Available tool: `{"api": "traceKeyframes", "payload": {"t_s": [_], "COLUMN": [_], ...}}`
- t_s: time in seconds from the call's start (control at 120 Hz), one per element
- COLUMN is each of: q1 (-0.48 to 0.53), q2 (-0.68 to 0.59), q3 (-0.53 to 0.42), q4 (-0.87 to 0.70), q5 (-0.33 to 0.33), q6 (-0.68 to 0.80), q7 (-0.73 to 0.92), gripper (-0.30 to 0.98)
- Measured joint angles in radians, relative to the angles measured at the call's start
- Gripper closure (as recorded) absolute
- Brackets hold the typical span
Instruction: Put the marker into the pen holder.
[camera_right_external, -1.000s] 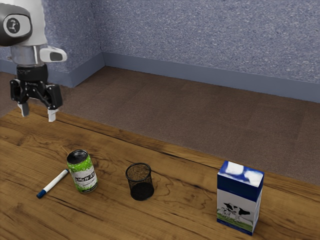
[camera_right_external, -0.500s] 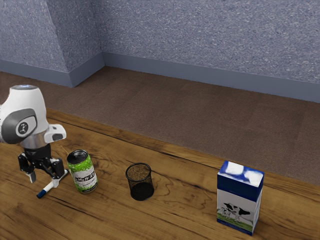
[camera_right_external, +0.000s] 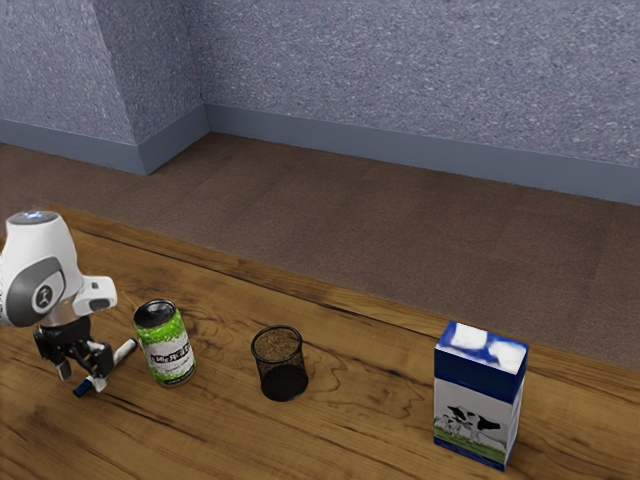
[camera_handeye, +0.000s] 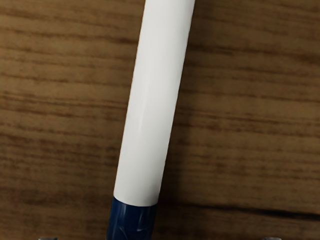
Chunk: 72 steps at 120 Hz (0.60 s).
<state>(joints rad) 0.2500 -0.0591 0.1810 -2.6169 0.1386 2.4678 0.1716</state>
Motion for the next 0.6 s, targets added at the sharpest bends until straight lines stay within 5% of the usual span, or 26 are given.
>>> {"api": "traceKeyframes", "payload": {"t_s": [0.342,0.6], "q1": [0.059,0.051], "q2": [0.061,0.099], "q3": [-0.001,-0.003], "q4": [0.01,0.046], "q5": [-0.009,-0.012], "q6": [0.065,0.078], "q7": [0.108,0.158], "gripper": [0.42,0.49]}}
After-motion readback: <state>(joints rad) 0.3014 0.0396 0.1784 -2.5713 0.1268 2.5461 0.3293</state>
